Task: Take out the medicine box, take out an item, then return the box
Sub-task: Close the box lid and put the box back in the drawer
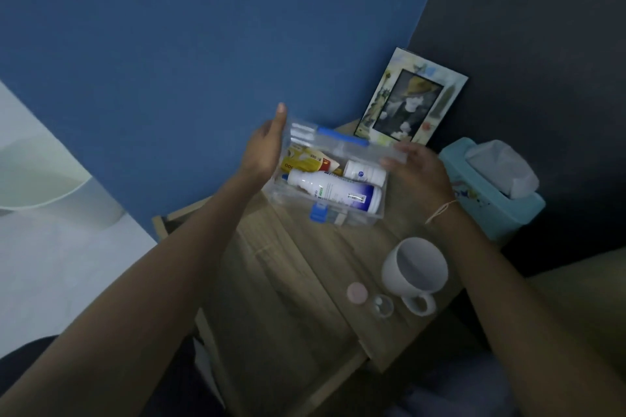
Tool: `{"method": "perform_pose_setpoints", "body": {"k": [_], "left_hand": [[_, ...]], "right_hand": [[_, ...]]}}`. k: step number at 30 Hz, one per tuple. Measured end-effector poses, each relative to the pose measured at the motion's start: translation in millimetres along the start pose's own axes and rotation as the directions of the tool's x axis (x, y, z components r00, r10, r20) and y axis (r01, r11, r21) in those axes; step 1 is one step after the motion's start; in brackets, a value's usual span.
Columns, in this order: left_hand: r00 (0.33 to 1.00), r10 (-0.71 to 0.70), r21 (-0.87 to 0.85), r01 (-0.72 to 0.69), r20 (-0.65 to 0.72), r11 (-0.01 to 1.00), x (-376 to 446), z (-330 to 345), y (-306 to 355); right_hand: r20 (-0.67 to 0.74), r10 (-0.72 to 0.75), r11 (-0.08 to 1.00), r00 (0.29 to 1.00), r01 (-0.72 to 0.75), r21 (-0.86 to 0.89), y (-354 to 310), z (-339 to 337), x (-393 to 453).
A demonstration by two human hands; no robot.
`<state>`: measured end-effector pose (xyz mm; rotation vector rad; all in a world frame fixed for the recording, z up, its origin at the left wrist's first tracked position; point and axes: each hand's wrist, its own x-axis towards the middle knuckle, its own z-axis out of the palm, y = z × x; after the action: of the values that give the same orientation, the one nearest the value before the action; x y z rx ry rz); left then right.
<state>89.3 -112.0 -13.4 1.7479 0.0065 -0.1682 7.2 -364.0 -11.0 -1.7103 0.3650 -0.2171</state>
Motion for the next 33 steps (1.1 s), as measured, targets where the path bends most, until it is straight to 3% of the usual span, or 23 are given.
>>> {"method": "perform_pose_setpoints", "body": {"k": [3, 8, 14, 22, 28, 30, 31, 33], "left_hand": [[1.0, 0.027, 0.176, -0.027, 0.004, 0.984, -15.2, -2.1, -17.2], [0.991, 0.126, 0.292, -0.134, 0.044, 0.947, -35.3, -1.0, -32.1], [0.987, 0.101, 0.417, -0.143, 0.123, 0.897, -36.7, -1.7, -40.1], [0.985, 0.079, 0.426, -0.138, 0.153, 0.894, -37.4, 4.1, -44.9], [0.985, 0.088, 0.441, -0.146, 0.149, 0.886, -40.9, 7.3, -45.0], [0.978, 0.168, 0.591, -0.209, 0.124, 0.779, -46.7, 9.2, -46.4], [0.951, 0.272, 0.69, -0.294, 0.144, 0.662, -52.4, 10.7, -49.0], [0.831, 0.461, 0.777, -0.502, 0.312, 0.379, -65.6, 13.1, -56.6]], "right_hand": [[0.207, -0.024, 0.983, 0.978, 0.061, -0.175, 11.3, -5.0, -14.6], [0.246, -0.024, 0.882, 0.969, 0.137, -0.452, 21.6, 2.0, -20.8], [0.251, -0.017, 0.86, 0.968, 0.142, -0.491, 33.0, 5.5, -21.6], [0.242, -0.059, 0.859, 0.968, 0.173, -0.482, 38.0, 9.4, -24.5], [0.246, -0.076, 0.793, 0.966, 0.208, -0.573, 36.8, 15.1, -32.0], [0.254, -0.073, 0.762, 0.964, 0.218, -0.61, 32.7, 15.8, -32.0], [0.268, -0.072, 0.725, 0.961, 0.235, -0.648, 29.8, 15.0, -31.1], [0.317, -0.069, 0.585, 0.946, 0.295, -0.755, 22.7, 12.8, -27.4]]}}
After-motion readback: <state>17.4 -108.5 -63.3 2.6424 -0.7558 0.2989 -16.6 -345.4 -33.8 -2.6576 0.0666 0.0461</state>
